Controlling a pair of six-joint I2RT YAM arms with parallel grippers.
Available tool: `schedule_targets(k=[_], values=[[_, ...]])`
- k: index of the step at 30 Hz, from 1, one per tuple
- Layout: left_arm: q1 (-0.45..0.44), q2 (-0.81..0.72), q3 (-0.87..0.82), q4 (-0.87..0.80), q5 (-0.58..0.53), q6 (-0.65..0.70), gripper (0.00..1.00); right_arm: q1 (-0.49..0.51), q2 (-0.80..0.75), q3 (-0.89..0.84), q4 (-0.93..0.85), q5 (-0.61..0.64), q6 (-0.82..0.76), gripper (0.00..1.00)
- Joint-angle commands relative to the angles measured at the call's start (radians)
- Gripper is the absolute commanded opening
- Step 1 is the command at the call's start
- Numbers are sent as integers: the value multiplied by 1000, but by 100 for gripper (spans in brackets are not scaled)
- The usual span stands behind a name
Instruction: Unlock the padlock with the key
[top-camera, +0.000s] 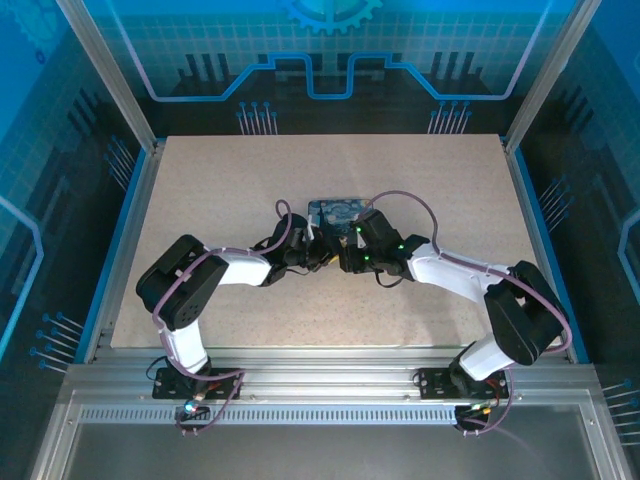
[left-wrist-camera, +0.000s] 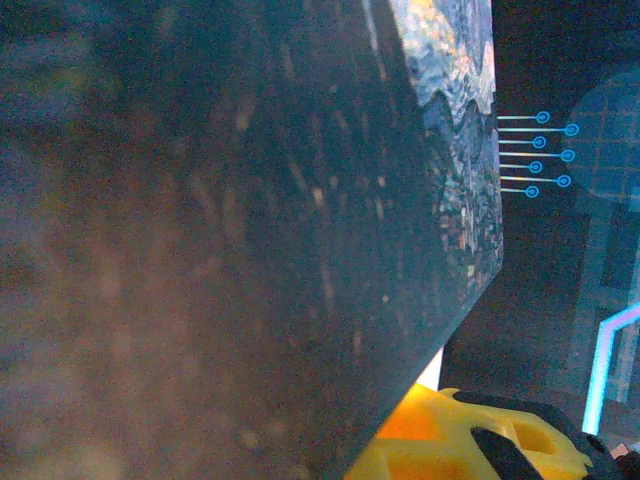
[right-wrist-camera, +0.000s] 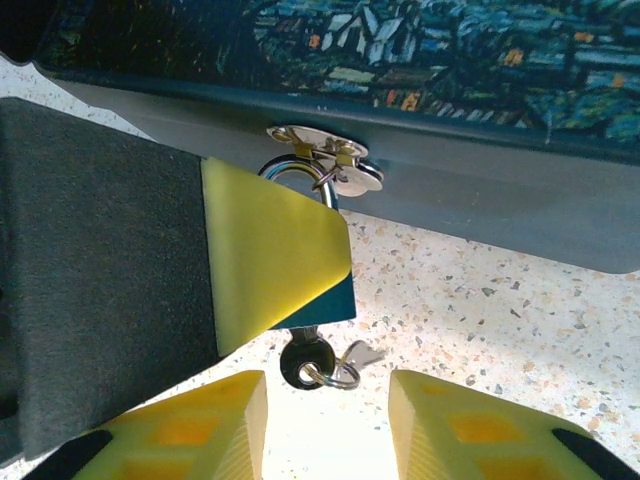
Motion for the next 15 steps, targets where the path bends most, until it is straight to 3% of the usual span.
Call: schedule_targets(k=[1,15], values=[[-3,-42,22,36,50,-8,0,24,-47,-17,54,37,3,39],[6,-49,28,31,54,-10,0,68,-132,-157,204,99,-29,40]])
